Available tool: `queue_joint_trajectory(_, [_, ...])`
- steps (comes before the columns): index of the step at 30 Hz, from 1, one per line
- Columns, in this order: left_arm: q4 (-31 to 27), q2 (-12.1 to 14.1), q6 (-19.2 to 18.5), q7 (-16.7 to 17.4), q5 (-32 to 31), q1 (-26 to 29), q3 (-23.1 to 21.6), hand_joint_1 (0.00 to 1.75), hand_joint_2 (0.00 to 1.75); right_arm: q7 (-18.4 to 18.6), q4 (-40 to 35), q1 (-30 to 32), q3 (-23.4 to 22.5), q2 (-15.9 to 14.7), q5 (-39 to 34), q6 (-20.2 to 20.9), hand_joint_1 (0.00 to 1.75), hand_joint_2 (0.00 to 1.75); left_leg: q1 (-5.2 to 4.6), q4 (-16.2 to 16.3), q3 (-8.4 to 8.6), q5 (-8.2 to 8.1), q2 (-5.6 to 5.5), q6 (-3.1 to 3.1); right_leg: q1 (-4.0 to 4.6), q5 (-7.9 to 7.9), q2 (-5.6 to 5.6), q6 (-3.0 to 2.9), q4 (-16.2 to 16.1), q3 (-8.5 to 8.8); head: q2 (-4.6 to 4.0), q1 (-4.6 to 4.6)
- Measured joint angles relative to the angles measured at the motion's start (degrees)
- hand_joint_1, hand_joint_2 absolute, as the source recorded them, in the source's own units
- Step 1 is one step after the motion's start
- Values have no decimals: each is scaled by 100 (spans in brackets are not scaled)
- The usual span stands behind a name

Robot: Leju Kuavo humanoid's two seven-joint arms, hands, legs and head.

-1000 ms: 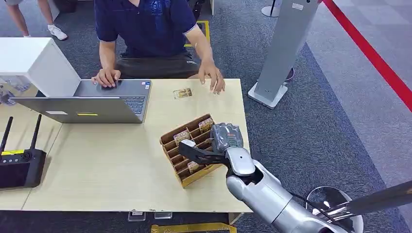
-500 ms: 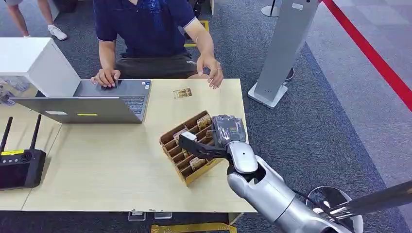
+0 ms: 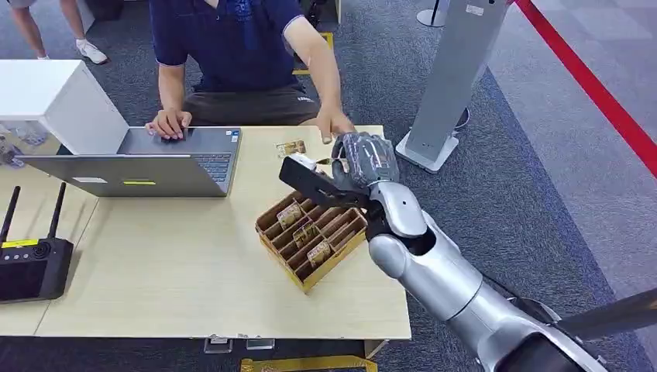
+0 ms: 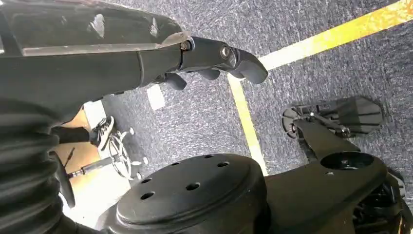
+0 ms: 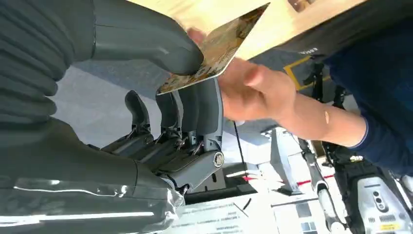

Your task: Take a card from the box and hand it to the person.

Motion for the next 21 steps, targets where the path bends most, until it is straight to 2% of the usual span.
queue_joint_trajectory(4, [0,-2,0,0,-9,-2,-2,0,175,-140,394,-172,35,105,-175,-306,129,175,0,0,-2,0,-1,0,0,0,0,0,0,0,0,0])
queue_joint_trajectory(9, [0,-2,18,2,2,-9,-15,0,175,-417,1276,-437,105,356,-308,-843,129,175,0,0,-1,2,-1,0,0,0,-2,0,3,1,0,0])
queue_joint_trajectory(13, [0,-2,33,37,57,-10,-15,0,175,-505,1871,-574,155,523,-290,-1071,129,175,0,0,-1,2,-1,0,0,0,-2,0,3,0,0,0])
queue_joint_trajectory(14, [0,-2,35,41,68,-11,-15,0,0,-527,2014,-594,164,572,-262,-1095,0,175,0,0,-1,2,-1,0,0,0,-1,0,3,0,0,0])
queue_joint_trajectory(21, [0,-2,-160,-26,55,-11,-24,0,0,-614,2642,-660,192,776,-245,-1171,0,175,0,0,-1,2,-1,0,0,0,-1,0,3,-1,0,0])
